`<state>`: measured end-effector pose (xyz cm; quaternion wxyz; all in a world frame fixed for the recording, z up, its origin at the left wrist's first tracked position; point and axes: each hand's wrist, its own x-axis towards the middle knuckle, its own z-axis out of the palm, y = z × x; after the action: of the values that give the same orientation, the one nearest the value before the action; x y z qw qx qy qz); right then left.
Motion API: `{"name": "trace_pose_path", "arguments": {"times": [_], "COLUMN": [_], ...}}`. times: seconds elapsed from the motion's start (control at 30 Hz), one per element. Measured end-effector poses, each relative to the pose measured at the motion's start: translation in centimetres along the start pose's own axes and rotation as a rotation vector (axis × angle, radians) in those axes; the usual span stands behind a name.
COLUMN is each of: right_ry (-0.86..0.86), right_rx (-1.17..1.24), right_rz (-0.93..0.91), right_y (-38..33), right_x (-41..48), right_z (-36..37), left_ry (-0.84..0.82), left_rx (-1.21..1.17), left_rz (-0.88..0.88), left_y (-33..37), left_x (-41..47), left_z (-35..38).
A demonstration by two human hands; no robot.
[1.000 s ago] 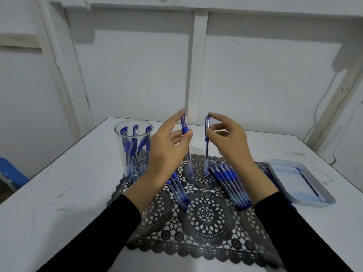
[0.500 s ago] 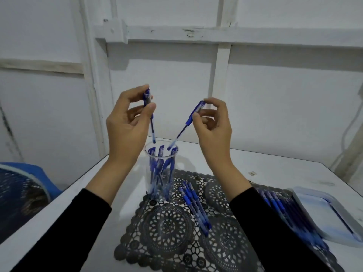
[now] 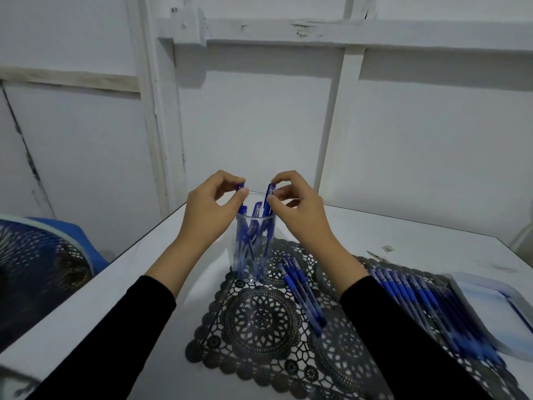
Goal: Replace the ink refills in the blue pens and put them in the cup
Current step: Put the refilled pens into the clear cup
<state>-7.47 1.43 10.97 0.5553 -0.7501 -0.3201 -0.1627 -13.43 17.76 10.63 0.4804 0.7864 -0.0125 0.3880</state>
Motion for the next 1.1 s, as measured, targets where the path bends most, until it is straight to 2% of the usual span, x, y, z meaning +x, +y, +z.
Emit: {"name": "trace_pose_path", "arguments": {"times": [0.13,0.23,0.4,0.47,0.57,0.6,0.67,0.77,0.9,1.1], "right_ry": [-0.041,-0.087,-0.042,-0.024,0.006,0.016,0.014,-0.034,-0.239,-0.410], "right_rx": [-0.034,-0.066,-0.047,-0.060,-0.108,-0.147,-0.246,-0.398,-0.575,-0.655], "right_rz": [0.030,0.035,0.062,0.091,0.143,0.165,0.228,0.325,0.404,0.390], "right_y": [0.5,0.4,0.7,1.3,2.7,3.2,4.3,6.0,7.8,8.9], "right_x": [0.4,0.4,0.1,-0.4,-1.5,-1.9,-3.0,-4.8,-6.7,-8.0], "right_z": [-0.1,-0.6,-3.0,-4.7,-7.6,-8.6,-10.1,-11.8,-12.9,-13.7], "left_ry": [-0.091,-0.076,0.126,0.103,-0.045,-0.119,-0.299,-0.553,-0.762,-0.858], "left_rx": [0.125,0.178,0.224,0.183,0.080,0.048,0.032,0.327,0.660,0.753], "left_rz": [-0.016,0.029,0.401,0.507,0.560,0.515,0.285,0.038,-0.079,-0.145], "left_y": [-0.8,-0.8,1.9,3.6,5.4,5.6,5.4,3.2,0.5,-0.9], "left_x": [0.1,-0.2,-1.2,-2.1,-3.9,-4.6,-5.4,-5.9,-6.3,-6.4], "left_z": [-0.1,-0.1,0.6,1.9,5.2,6.4,8.7,11.6,13.3,13.7]}}
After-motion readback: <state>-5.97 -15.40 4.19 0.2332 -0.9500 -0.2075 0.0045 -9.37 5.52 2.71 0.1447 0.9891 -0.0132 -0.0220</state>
